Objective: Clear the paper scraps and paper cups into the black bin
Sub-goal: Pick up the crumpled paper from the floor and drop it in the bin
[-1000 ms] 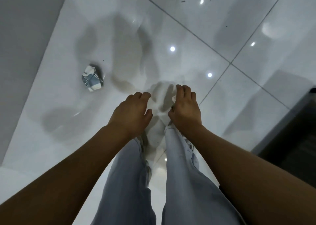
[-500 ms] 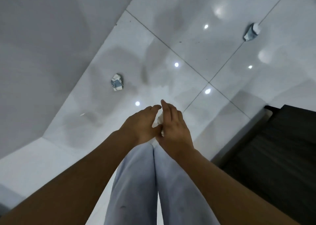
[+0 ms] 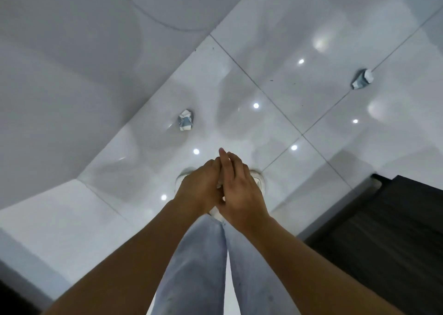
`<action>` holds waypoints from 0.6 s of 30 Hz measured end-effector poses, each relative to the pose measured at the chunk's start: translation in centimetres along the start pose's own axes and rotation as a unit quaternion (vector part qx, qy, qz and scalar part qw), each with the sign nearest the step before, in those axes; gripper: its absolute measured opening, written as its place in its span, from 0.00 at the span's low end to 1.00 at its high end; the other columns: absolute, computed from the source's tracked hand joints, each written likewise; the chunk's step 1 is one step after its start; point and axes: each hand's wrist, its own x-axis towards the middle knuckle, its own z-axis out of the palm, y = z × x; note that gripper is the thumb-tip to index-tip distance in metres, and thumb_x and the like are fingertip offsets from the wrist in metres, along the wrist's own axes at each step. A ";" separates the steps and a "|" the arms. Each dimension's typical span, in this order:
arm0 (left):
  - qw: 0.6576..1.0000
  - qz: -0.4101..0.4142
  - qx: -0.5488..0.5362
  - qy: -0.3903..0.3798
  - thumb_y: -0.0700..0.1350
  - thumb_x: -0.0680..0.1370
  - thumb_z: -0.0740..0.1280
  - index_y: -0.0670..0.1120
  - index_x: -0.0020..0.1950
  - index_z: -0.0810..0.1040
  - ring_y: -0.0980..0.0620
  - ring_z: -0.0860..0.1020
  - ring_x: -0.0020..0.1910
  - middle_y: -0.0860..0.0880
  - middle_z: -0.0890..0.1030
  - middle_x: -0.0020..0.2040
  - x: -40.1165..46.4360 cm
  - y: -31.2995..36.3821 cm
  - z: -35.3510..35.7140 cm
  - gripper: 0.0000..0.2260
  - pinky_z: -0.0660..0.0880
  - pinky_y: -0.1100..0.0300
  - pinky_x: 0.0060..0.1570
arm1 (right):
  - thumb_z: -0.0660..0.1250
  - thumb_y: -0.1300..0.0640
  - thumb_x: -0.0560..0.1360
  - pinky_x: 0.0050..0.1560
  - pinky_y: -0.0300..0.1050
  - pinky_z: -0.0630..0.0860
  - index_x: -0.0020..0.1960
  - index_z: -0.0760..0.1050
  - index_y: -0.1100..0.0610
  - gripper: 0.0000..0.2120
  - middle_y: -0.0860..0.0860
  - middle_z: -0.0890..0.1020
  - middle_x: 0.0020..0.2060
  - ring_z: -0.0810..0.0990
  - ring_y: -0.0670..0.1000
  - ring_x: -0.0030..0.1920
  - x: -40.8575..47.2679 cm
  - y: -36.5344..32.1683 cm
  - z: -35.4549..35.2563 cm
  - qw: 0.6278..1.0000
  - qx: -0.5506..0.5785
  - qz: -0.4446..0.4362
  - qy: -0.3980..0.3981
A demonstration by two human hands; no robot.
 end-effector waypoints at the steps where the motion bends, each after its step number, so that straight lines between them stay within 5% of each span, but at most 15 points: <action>1: 1.000 -0.022 0.002 0.016 0.46 0.76 0.65 0.48 0.60 0.71 0.52 0.78 0.46 0.51 0.79 0.52 0.2 -1.0 0.2 0.13 0.73 0.62 0.42 | 0.70 0.56 0.73 0.66 0.48 0.72 0.78 0.52 0.58 0.41 0.58 0.64 0.73 0.67 0.55 0.70 0.4 0.0 0.7 1.000 -0.006 -0.002 -0.009; 6: 0.991 -0.081 -0.012 0.103 0.50 0.76 0.66 0.49 0.67 0.67 0.47 0.77 0.56 0.50 0.76 0.59 1.2 -7.3 0.3 0.21 0.71 0.57 0.49 | 0.66 0.50 0.76 0.65 0.49 0.70 0.79 0.48 0.55 0.39 0.57 0.60 0.75 0.64 0.57 0.71 3.6 1.0 4.2 0.999 -0.036 0.010 -0.038; 11: 0.983 -0.124 -0.009 0.134 0.50 0.74 0.69 0.46 0.64 0.69 0.44 0.77 0.54 0.46 0.78 0.57 4.9 -14.5 0.6 0.20 0.75 0.51 0.51 | 0.69 0.56 0.74 0.65 0.48 0.69 0.78 0.49 0.56 0.41 0.57 0.58 0.75 0.64 0.57 0.70 10.0 2.6 9.2 0.995 -0.072 0.032 -0.061; 18: 0.970 -0.149 -0.006 0.190 0.51 0.75 0.69 0.45 0.64 0.69 0.45 0.78 0.52 0.46 0.78 0.56 12.8 -24.2 4.0 0.22 0.71 0.56 0.49 | 0.70 0.57 0.73 0.67 0.49 0.68 0.77 0.52 0.56 0.39 0.59 0.57 0.74 0.64 0.59 0.69 23.4 4.7 19.4 0.993 -0.112 -0.014 -0.031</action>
